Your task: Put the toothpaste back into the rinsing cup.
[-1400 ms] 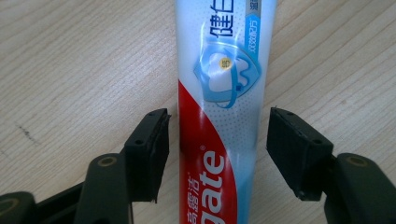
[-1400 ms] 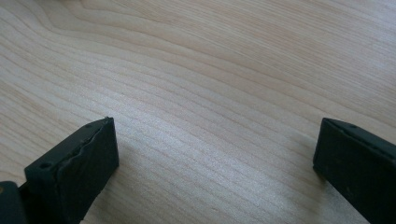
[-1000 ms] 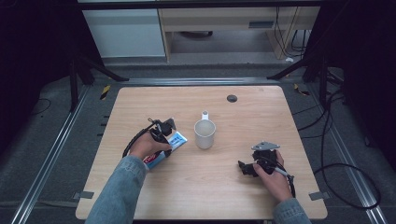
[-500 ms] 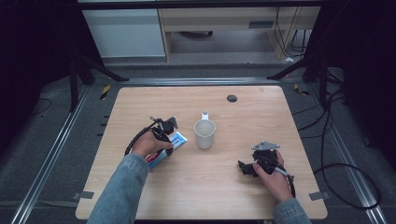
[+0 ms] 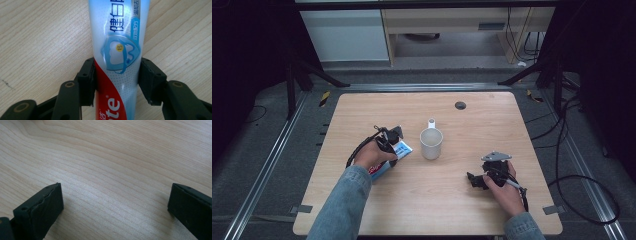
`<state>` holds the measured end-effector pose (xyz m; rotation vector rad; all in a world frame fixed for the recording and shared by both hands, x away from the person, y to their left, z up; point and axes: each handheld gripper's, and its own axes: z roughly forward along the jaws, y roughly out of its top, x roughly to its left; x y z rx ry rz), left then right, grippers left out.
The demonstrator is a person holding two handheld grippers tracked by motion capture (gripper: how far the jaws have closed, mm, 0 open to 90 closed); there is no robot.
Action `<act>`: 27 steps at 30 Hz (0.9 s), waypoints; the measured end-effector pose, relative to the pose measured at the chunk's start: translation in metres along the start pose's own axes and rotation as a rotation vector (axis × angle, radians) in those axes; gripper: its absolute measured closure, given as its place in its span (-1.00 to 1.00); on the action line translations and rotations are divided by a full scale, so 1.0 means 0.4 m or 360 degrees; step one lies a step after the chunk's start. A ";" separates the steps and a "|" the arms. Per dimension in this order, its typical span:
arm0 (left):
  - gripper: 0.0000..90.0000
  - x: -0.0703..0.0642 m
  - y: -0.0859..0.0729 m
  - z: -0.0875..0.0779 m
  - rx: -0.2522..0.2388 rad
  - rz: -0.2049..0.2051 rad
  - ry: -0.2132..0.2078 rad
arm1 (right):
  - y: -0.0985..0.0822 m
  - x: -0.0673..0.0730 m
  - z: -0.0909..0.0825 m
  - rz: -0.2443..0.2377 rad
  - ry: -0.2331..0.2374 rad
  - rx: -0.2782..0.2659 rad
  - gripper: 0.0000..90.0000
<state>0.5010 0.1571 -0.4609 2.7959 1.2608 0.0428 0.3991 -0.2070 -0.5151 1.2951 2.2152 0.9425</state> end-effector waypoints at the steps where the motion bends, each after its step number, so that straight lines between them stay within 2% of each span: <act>1: 0.18 0.000 0.000 0.000 -0.0003 -0.0005 0.0000 | 0.000 0.001 -0.001 0.0010 0.0002 0.0004 -0.99; 5: 0.29 -0.001 -0.001 -0.005 -0.0013 -0.0003 0.0002 | 0.000 0.000 0.000 -0.0001 0.0001 -0.0001 -0.99; 7: 0.48 0.000 -0.006 -0.014 -0.0036 0.0011 0.0003 | 0.000 0.001 0.000 0.0011 0.0002 0.0004 -0.99; 9: 0.52 0.000 -0.010 -0.015 -0.0058 -0.0002 -0.0004 | 0.000 0.000 0.000 -0.0001 0.0001 0.0000 -0.99; 15: 0.59 -0.001 -0.023 -0.025 -0.0100 0.0011 0.0020 | 0.000 0.000 0.000 -0.0001 0.0000 0.0000 -0.99; 22: 0.61 0.007 -0.045 -0.052 -0.0143 -0.0016 0.0027 | 0.001 0.001 -0.001 0.0019 0.0013 0.0006 -0.99; 23: 0.61 0.012 -0.052 -0.072 -0.0174 -0.0034 0.0024 | 0.001 0.001 -0.001 0.0016 0.0012 0.0005 -0.99; 26: 0.61 0.014 -0.057 -0.094 -0.0185 -0.0028 0.0034 | 0.001 0.000 -0.001 0.0010 0.0010 0.0005 -0.99; 27: 0.61 0.014 -0.061 -0.113 -0.0194 -0.0022 0.0052 | 0.001 0.000 0.000 0.0012 0.0009 0.0003 -0.99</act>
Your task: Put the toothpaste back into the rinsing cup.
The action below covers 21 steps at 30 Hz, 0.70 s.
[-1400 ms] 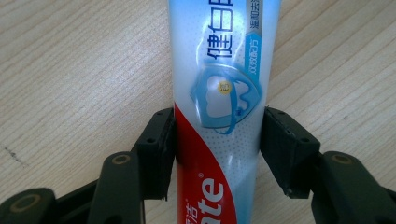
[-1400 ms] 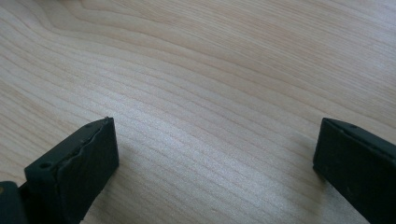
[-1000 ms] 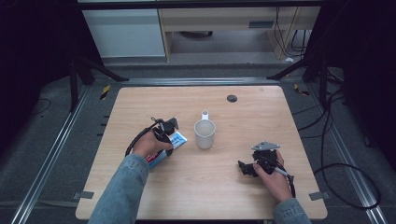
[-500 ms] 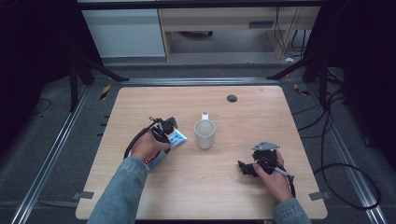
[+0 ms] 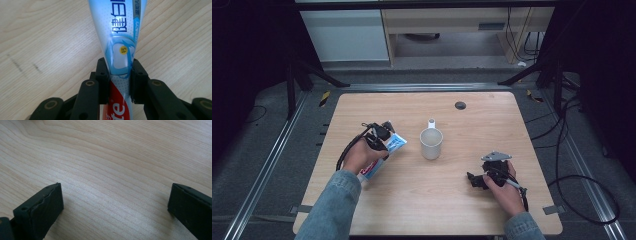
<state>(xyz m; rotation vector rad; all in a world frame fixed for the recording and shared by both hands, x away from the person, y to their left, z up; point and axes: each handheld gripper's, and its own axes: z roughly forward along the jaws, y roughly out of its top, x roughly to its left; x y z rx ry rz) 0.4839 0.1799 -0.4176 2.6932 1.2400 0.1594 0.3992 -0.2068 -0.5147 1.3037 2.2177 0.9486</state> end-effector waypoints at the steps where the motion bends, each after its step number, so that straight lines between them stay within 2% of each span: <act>1: 0.61 0.001 0.000 -0.010 0.0010 0.0006 0.0000 | 0.000 -0.001 0.000 -0.0016 -0.0003 0.0004 -0.99; 8: 0.61 0.005 -0.001 -0.039 0.0007 0.0016 0.0027 | 0.000 -0.002 0.001 -0.0018 -0.0005 0.0004 -0.99; 15: 0.61 0.002 0.004 -0.063 0.0017 0.0054 0.0039 | 0.001 -0.003 0.002 -0.0021 -0.0006 0.0004 -0.99; 21: 0.61 -0.008 0.002 -0.079 -0.0011 0.0076 0.0039 | 0.001 -0.003 0.002 -0.0023 -0.0007 0.0003 -0.99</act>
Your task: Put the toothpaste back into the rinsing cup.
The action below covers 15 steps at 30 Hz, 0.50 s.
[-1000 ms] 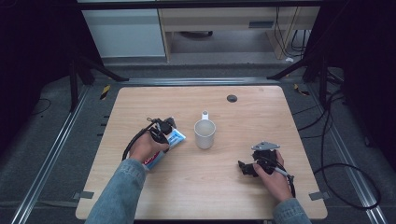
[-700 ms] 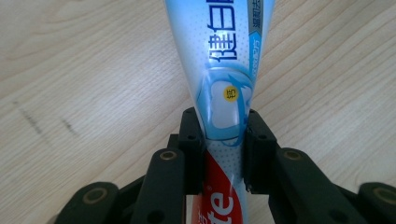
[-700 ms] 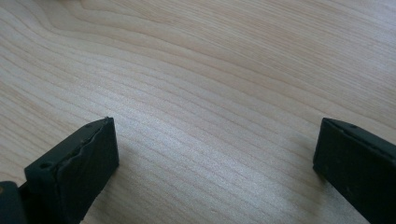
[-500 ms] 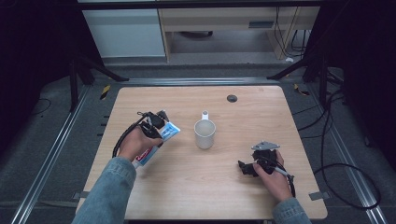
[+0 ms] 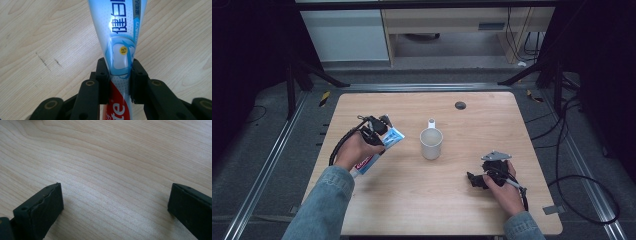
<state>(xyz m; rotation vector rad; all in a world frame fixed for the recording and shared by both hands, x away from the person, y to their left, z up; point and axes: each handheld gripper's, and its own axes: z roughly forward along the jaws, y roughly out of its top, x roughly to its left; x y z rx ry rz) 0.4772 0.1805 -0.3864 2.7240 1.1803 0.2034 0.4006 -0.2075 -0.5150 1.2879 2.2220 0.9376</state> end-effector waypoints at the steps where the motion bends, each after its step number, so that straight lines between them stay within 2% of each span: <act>1: 0.61 -0.004 -0.001 -0.005 0.0002 0.0013 0.0000 | 0.000 0.000 0.000 0.0002 -0.0003 0.0002 -0.99; 8: 0.61 -0.014 0.000 -0.016 0.0005 0.0044 -0.0006 | 0.001 0.001 0.000 0.0018 -0.0002 -0.0002 -0.99; 15: 0.61 -0.032 0.018 -0.035 -0.0014 0.0068 -0.0014 | 0.001 0.001 0.000 0.0016 -0.0002 -0.0002 -0.99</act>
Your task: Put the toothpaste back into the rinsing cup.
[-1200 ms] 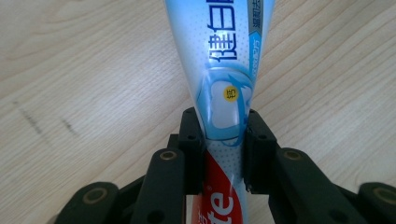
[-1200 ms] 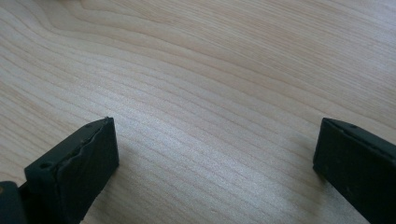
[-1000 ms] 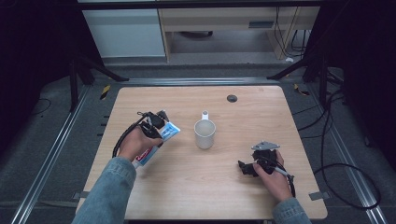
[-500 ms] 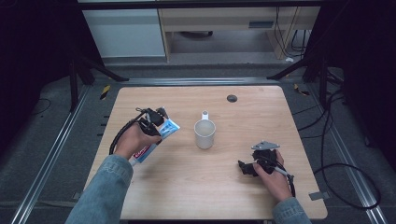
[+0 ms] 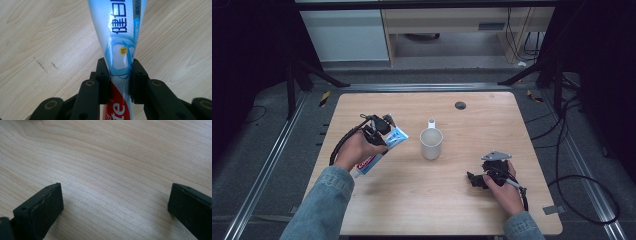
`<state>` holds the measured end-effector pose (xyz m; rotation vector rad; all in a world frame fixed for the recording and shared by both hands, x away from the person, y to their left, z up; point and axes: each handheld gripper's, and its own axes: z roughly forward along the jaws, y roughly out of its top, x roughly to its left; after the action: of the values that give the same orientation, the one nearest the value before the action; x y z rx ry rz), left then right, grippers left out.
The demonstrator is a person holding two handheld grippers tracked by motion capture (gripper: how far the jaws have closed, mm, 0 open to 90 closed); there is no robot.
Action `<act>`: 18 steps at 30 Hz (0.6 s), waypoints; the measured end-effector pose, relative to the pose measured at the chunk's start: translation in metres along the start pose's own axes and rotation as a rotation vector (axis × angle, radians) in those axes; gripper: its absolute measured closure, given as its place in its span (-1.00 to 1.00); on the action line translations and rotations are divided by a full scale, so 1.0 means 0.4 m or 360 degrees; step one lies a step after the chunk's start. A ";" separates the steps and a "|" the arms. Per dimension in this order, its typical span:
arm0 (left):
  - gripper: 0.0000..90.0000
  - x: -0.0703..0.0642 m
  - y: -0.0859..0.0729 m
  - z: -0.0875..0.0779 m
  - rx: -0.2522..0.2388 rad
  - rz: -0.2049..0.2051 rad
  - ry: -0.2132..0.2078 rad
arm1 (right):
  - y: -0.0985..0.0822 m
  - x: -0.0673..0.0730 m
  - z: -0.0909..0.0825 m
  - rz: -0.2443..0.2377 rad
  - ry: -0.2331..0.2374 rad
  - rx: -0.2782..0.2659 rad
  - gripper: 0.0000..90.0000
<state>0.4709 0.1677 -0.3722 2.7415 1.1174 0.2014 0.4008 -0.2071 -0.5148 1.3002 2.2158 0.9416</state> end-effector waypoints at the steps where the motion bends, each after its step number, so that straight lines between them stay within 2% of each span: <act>1: 0.61 0.000 0.000 0.000 0.0000 0.0000 0.0000 | 0.000 0.000 0.000 0.0000 0.0000 0.0000 -0.99; 18: 0.61 -0.040 0.055 -0.053 -0.0056 0.0052 -0.0008 | -0.003 -0.001 -0.002 0.0006 0.0004 -0.0006 -0.99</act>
<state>0.4704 0.1433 -0.3479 2.7294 1.0584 0.2166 0.3998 -0.2082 -0.5150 1.3026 2.2135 0.9487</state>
